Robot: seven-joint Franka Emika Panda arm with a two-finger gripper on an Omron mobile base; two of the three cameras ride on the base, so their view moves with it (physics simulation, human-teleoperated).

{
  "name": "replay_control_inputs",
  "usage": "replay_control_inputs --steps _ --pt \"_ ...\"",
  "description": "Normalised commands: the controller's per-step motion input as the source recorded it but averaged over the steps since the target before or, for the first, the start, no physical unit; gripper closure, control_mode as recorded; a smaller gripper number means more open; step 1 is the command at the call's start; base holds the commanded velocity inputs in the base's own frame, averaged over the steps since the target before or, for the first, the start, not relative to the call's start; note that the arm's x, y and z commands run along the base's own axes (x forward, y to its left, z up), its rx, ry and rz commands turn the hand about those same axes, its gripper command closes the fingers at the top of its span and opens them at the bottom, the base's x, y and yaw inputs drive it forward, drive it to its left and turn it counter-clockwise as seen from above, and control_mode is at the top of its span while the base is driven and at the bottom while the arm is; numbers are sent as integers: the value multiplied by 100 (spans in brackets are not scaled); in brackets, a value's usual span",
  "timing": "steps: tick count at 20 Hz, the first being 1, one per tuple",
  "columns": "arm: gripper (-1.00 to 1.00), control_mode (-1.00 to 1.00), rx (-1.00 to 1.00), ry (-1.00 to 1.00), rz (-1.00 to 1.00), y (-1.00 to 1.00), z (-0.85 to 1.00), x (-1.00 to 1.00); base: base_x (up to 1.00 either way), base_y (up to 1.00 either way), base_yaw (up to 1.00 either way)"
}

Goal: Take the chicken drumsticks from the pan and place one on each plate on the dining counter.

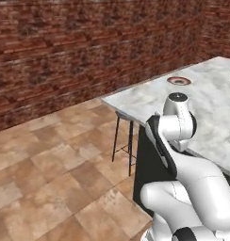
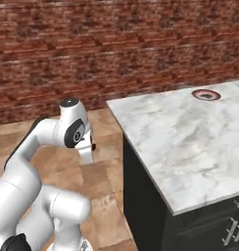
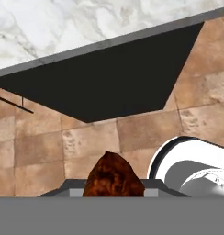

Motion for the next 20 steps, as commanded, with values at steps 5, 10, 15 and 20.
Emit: replay_control_inputs --steps 5,10,15,20 --pt "100 100 0 0 0 0 0 0 59 100 -50" --pt "100 100 0 0 0 0 0 0 47 100 -48" --pt "100 100 0 0 0 0 0 0 39 100 -47" --pt "100 100 0 0 0 0 0 0 19 100 -46"
